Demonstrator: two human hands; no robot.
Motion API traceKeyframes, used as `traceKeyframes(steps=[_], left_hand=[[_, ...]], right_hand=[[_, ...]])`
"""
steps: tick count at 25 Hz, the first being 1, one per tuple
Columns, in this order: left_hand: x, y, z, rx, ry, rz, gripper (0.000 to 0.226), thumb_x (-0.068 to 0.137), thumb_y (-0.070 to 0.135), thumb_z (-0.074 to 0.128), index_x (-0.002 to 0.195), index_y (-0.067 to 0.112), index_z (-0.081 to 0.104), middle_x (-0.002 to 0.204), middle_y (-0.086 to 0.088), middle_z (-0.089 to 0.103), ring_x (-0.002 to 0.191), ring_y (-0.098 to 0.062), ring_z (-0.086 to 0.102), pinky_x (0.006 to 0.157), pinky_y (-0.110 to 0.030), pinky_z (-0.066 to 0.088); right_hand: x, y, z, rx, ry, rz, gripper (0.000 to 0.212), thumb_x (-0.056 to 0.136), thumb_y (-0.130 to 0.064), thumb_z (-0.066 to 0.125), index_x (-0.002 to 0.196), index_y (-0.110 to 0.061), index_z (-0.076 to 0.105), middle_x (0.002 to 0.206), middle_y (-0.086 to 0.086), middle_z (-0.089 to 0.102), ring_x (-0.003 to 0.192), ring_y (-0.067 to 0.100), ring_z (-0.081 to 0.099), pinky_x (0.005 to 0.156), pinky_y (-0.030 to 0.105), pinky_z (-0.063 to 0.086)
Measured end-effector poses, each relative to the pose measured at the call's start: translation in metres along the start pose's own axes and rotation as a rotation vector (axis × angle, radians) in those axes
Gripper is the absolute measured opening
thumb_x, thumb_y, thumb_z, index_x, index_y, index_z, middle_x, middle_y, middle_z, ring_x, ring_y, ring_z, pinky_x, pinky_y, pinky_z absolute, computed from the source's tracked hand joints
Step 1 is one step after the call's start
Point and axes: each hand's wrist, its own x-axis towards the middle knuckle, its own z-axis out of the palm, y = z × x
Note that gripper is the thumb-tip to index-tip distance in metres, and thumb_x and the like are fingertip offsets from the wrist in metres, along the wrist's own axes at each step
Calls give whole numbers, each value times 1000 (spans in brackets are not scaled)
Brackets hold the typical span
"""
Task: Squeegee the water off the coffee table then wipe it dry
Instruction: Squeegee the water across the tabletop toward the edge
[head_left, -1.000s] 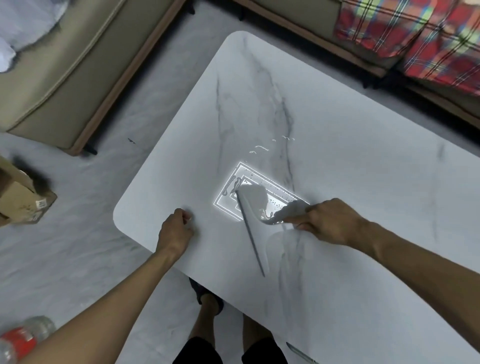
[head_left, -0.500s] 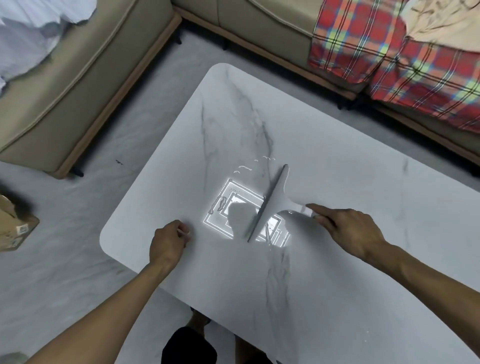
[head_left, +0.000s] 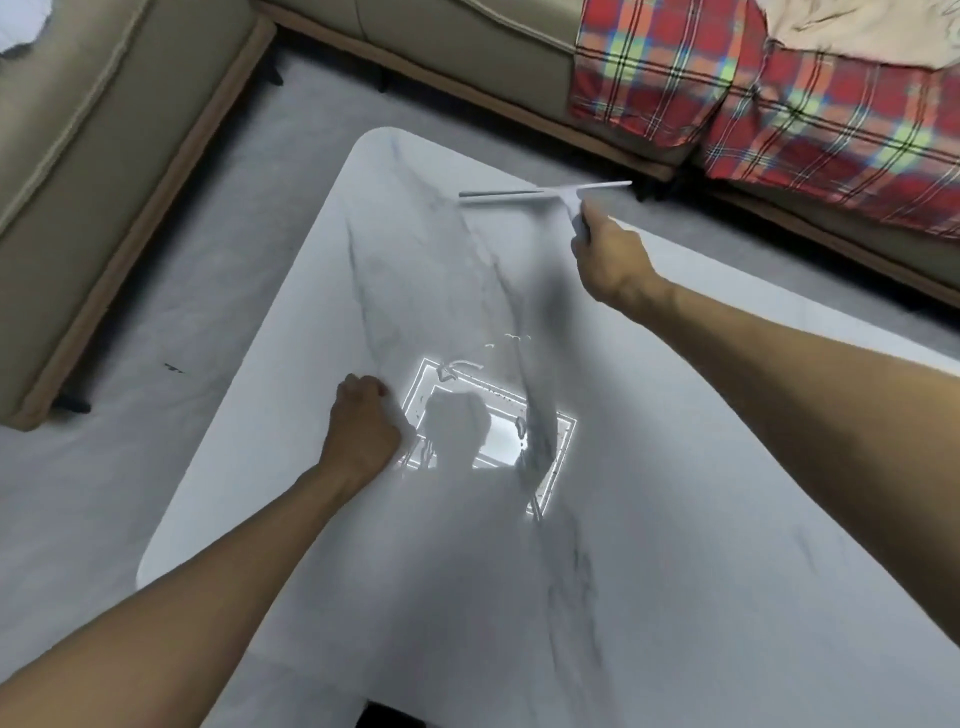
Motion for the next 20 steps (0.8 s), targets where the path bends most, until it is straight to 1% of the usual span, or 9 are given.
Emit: traceKeyframes(steps=[2, 4, 6, 8, 10, 12, 15, 18, 20], left_hand=[[13, 6, 3, 27, -48, -21, 40, 78, -5, 43, 115, 6, 48, 130, -19, 39, 123, -35, 41, 99, -37, 40], [21, 13, 0, 50, -149, -57, 35, 81, -2, 43, 116, 7, 44, 142, -25, 27, 136, -36, 27, 95, -34, 35], [29, 18, -2, 54, -240, -92, 30, 84, 4, 45, 114, 9, 41, 151, -29, 15, 144, -37, 16, 91, -31, 34], [34, 19, -4, 63, -287, -125, 26, 86, 10, 46, 111, 11, 40, 154, -34, 6, 146, -42, 8, 100, -36, 35], [40, 21, -5, 69, -313, -150, 28, 86, 14, 45, 113, 10, 39, 152, -37, 6, 145, -46, 7, 111, -45, 32], [43, 23, -4, 69, -333, -167, 37, 85, 13, 44, 121, 8, 38, 152, -38, 2, 145, -47, 2, 115, -49, 26], [44, 25, -2, 73, -329, -163, 41, 81, 11, 43, 122, 9, 38, 152, -40, -6, 145, -48, -6, 116, -48, 23], [44, 24, 0, 78, -326, -157, 38, 80, 11, 43, 117, 10, 38, 152, -40, -7, 145, -47, -9, 116, -47, 24], [44, 21, 1, 84, -329, -150, 38, 80, 11, 43, 117, 10, 38, 152, -40, -7, 145, -47, -9, 116, -47, 24]], right_hand=[[17, -4, 5, 2, -14, 34, 20, 97, -15, 35, 116, -15, 41, 102, 17, 55, 85, 34, 48, 75, 40, 42], [7, 5, 11, -89, -48, 29, 35, 97, -14, 35, 132, -14, 39, 111, 21, 60, 91, 41, 52, 77, 41, 41], [-28, 23, 12, -146, -70, 8, 43, 97, -14, 35, 139, -20, 33, 107, 23, 63, 90, 45, 55, 74, 40, 43], [-74, 44, 10, -169, -146, 7, 51, 96, -15, 37, 143, -30, 27, 96, 20, 65, 79, 41, 57, 70, 41, 49], [-118, 59, 3, -232, -227, 63, 56, 96, -16, 38, 146, -35, 24, 88, 15, 65, 73, 37, 57, 67, 40, 51], [-146, 69, -9, -221, -264, 132, 51, 97, -18, 38, 143, -37, 29, 81, 11, 66, 69, 33, 59, 66, 40, 53], [-134, 66, -29, -127, -168, 153, 40, 100, -24, 38, 139, -32, 36, 84, 12, 68, 73, 37, 62, 68, 39, 53], [-63, 52, -36, -102, 23, 144, 35, 101, -17, 38, 135, -10, 41, 103, 26, 66, 87, 45, 60, 77, 44, 48], [-18, 41, -34, -6, 50, 248, 29, 100, -15, 33, 126, -7, 42, 110, 30, 62, 84, 38, 56, 79, 47, 48]])
